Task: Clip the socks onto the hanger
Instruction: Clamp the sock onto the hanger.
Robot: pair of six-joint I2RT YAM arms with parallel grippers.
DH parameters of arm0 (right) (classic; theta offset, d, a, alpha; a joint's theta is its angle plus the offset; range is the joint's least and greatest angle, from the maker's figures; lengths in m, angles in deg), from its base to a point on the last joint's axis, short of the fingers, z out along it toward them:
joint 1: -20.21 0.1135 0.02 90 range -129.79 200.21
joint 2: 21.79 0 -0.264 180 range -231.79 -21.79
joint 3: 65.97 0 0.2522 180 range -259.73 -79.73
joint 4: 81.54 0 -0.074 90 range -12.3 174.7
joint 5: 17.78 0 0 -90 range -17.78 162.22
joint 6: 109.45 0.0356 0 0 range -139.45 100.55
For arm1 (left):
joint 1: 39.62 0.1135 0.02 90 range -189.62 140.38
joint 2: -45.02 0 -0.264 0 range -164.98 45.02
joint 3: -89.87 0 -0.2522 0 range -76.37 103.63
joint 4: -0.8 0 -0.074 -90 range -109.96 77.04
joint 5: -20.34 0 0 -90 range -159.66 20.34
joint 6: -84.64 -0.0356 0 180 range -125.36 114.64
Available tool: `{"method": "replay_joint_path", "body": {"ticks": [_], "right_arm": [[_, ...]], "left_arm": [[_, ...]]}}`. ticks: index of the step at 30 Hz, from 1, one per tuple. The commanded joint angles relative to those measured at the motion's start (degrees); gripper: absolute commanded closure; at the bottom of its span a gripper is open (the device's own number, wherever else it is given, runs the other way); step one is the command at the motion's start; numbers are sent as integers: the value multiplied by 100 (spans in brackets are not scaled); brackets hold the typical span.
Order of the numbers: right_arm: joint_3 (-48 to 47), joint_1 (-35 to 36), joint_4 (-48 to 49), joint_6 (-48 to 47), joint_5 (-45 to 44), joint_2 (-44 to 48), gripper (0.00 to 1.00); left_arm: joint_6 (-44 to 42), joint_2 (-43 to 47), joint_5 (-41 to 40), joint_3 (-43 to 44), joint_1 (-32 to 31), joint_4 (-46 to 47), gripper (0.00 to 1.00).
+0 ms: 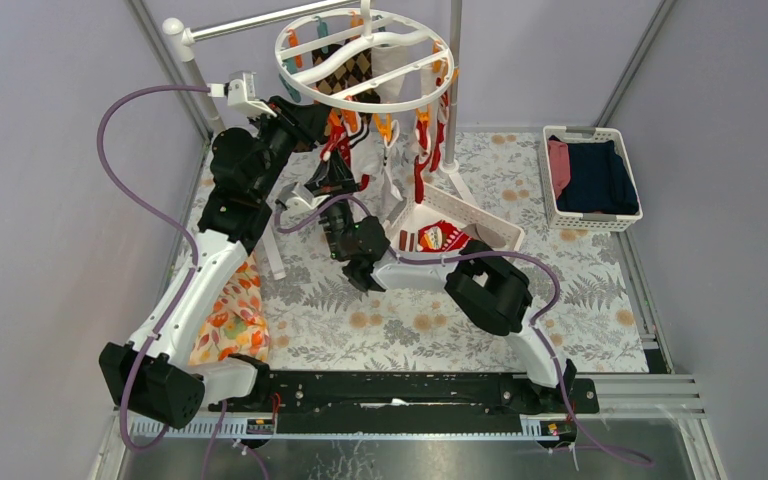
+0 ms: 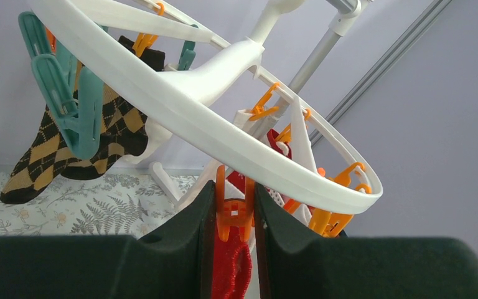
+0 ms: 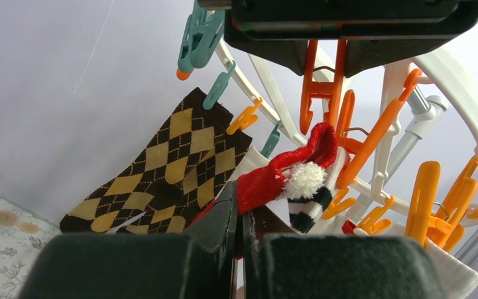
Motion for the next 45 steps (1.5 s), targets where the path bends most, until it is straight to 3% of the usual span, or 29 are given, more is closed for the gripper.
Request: {"method": "replay_joint_path", "body": {"ticks": [1,45], "right_arm": [[-10,-85,968,123,93,488,100],[90,-157,20,744,-58,559,100]], "left_arm": [[-135,183,69,26,-20,-28,90],[-36,437,450,-315,102,451,91]]}}
